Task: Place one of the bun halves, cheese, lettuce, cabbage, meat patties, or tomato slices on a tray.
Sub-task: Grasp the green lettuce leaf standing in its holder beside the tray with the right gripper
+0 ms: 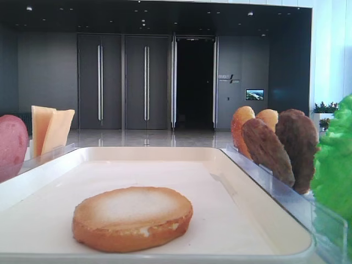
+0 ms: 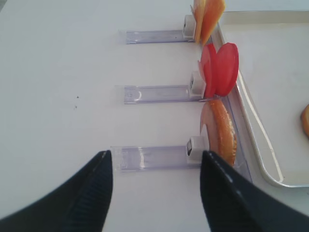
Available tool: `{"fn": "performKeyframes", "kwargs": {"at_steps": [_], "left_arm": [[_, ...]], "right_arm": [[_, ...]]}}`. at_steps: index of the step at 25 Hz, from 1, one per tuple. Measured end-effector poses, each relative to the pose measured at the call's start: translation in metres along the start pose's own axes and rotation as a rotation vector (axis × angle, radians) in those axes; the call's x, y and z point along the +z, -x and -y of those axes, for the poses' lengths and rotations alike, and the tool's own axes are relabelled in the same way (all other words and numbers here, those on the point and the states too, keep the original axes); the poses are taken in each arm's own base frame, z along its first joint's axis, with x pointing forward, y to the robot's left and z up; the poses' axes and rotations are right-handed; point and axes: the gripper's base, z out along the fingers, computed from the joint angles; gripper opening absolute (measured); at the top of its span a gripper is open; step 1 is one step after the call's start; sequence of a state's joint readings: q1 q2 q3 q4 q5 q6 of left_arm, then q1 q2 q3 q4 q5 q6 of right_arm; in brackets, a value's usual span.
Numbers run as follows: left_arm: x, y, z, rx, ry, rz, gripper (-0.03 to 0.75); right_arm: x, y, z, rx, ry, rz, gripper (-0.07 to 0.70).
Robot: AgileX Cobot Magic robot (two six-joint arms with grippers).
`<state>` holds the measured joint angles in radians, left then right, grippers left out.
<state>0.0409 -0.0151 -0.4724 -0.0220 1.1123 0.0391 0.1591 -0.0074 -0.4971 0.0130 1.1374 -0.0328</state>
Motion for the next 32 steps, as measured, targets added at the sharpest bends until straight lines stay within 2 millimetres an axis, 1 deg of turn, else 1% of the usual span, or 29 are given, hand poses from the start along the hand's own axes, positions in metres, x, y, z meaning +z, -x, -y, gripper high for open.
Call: {"fn": "performKeyframes", "kwargs": {"at_steps": [7,12,15,19,25,28,32], "left_arm": [[0.0,0.0,0.0,0.0,0.0,0.0,0.447],[0.0,0.0,0.0,0.0,0.0,0.0,0.447],[0.0,0.0,0.0,0.0,0.0,0.0,0.447],[0.0,0.0,0.0,0.0,0.0,0.0,0.447],[0.0,0.0,0.0,0.0,0.0,0.0,0.447],[0.0,0.0,0.0,0.0,0.0,0.0,0.447],[0.0,0.0,0.0,0.0,0.0,0.0,0.447]], "right_arm": [[0.0,0.0,0.0,0.017,-0.003,0.0,0.357],[0.0,0.0,0.0,0.068,0.005,-0.001,0.357],[0.006,0.005,-0.001,0.078,0.012,-0.053,0.357],[0.012,0.025,-0.002,0.093,0.033,-0.13,0.357],[0.021,0.061,-0.001,0.096,0.033,-0.281,0.357],[0.032,0.08,-0.001,0.098,0.031,-0.356,0.357],[0.05,0.097,0.0,0.1,0.029,-0.431,0.357]]}}
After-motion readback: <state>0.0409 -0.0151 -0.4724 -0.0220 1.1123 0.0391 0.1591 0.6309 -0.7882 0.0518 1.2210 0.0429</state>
